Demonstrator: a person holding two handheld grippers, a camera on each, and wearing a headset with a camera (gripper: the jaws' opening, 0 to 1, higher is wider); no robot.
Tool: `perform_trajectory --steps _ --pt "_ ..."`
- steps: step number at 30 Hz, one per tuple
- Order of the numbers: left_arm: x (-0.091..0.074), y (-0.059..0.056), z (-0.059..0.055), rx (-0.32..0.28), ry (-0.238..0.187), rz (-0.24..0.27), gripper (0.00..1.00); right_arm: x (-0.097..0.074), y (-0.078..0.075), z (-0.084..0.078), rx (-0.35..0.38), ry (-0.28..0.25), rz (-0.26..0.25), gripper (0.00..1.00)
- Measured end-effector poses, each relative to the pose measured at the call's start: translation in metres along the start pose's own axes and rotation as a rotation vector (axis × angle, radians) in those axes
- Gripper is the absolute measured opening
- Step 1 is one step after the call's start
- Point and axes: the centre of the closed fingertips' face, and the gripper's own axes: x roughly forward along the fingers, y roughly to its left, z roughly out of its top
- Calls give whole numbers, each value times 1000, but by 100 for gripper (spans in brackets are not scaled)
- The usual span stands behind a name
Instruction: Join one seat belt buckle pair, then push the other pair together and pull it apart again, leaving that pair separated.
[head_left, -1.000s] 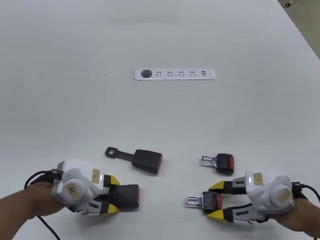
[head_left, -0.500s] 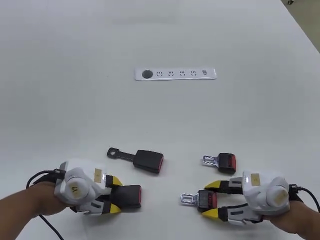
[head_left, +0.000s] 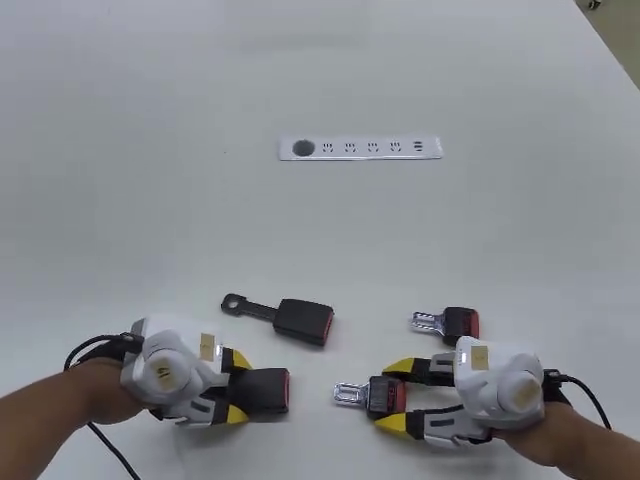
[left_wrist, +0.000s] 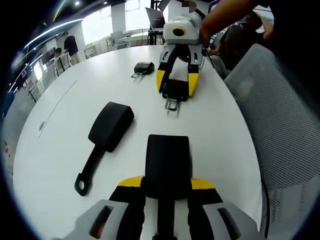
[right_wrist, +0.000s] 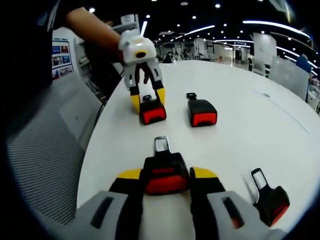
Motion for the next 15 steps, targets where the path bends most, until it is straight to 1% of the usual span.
perform_trajectory --steps 5,8,15 --pt "0 0 0 -9 4 1 33 12 4 10 2 -18 -3 37" --pt "0 0 0 -11 6 2 33 19 8 17 -6 -35 4 37" --pt "0 0 0 -19 8 3 33 28 9 22 4 -45 -1 37"
